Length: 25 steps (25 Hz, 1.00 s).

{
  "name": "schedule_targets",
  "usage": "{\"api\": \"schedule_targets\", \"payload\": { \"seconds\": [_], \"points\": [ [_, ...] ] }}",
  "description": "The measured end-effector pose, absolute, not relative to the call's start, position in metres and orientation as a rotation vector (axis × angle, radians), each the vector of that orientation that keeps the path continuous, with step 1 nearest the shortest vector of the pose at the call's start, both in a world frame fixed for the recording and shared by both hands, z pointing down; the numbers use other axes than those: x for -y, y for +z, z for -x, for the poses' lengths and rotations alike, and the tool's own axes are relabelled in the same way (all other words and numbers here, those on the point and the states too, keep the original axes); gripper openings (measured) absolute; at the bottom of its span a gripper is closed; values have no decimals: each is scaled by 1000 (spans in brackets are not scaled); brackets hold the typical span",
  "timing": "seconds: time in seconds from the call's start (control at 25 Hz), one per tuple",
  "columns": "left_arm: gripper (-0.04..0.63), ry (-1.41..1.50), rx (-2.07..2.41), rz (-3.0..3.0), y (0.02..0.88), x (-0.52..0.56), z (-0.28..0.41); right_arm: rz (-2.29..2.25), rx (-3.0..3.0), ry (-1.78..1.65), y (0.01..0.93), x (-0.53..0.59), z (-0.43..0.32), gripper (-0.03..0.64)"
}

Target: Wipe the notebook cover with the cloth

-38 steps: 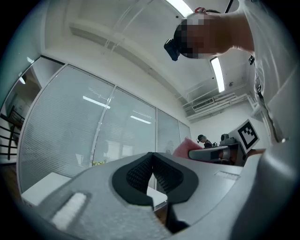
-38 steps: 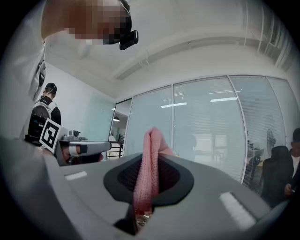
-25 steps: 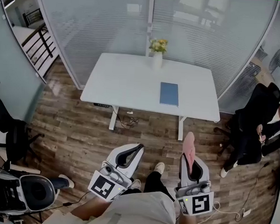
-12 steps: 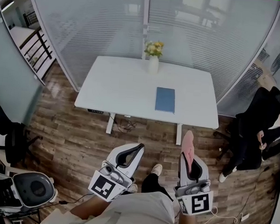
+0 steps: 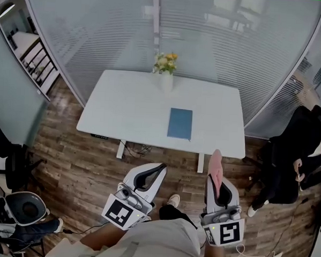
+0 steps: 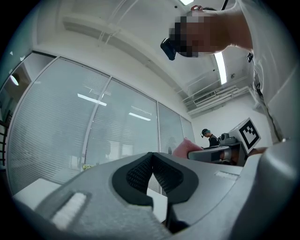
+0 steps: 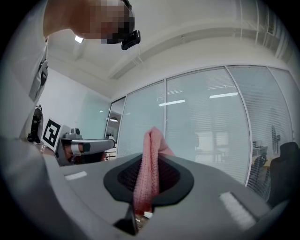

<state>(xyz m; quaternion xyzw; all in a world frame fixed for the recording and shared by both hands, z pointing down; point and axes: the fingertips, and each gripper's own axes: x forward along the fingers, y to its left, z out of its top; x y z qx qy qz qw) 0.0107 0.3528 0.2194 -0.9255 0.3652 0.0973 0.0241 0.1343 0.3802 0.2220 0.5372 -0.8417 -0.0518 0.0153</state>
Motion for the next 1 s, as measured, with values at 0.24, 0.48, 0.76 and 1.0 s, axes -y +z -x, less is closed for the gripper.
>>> {"api": "schedule_targets", "payload": {
  "seconds": [0.24,0.48,0.76,1.0],
  "points": [
    [3,287,-1143,2849,215,-326,-51,-1655,2645,-155,220,-350,-174,32],
    [3,289,-1179,2825,216,-312,-71,-1612,2667,-159,225,-332,-195,34],
    [3,277,-1212,2804,218,-310,-73,-1583,2693,-159,225,-329,-196,32],
    [3,269,-1238,2798,224,-285,-72,-1572,2702,-153,230,-305,-199,34]
  ]
}}
